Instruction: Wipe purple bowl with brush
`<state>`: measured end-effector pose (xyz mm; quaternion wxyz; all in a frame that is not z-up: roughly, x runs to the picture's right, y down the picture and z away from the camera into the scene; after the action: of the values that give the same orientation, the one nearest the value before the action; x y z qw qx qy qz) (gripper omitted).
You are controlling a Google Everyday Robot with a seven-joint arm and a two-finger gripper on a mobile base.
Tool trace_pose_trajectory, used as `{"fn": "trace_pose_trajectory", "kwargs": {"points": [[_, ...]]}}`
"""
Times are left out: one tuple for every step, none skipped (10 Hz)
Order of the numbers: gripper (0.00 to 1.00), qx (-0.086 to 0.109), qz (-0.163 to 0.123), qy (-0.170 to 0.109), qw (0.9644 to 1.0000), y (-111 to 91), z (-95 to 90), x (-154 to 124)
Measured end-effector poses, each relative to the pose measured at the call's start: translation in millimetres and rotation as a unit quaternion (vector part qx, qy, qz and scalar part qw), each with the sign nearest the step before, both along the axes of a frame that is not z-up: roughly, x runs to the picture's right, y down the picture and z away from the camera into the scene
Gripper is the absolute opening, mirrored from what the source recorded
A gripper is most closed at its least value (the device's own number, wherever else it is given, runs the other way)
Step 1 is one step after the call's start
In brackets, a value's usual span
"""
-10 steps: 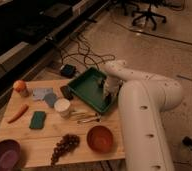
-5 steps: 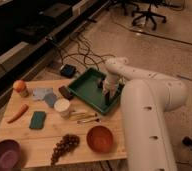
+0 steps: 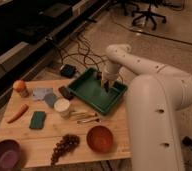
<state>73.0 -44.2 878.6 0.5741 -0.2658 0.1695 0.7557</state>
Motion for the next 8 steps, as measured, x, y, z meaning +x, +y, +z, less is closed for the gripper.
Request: {"fn": "trace_pose_trajectory", "kwargs": {"points": [[0.0, 0.012, 0.0, -0.011, 0.9999, -14, -9.0, -4], [0.0, 0.02, 0.0, -0.023, 0.9995, -24, -14.1, -12], [0.0, 0.033, -0.007, -0.046, 0.9984, -34, -21.3, -28], [0.0, 0.041, -0.016, -0.069, 0.9966, -39, -27.5, -48], [0.0, 0.045, -0.024, -0.086, 0.9949, -39, -33.4, -63], [0.0, 0.05, -0.038, -0.107, 0.9923, -36, -43.1, -84], [0.0, 0.053, -0.059, -0.126, 0.9889, -27, -55.3, -106], [0.0, 0.056, -0.082, -0.145, 0.9844, -16, -69.5, -129]]}}
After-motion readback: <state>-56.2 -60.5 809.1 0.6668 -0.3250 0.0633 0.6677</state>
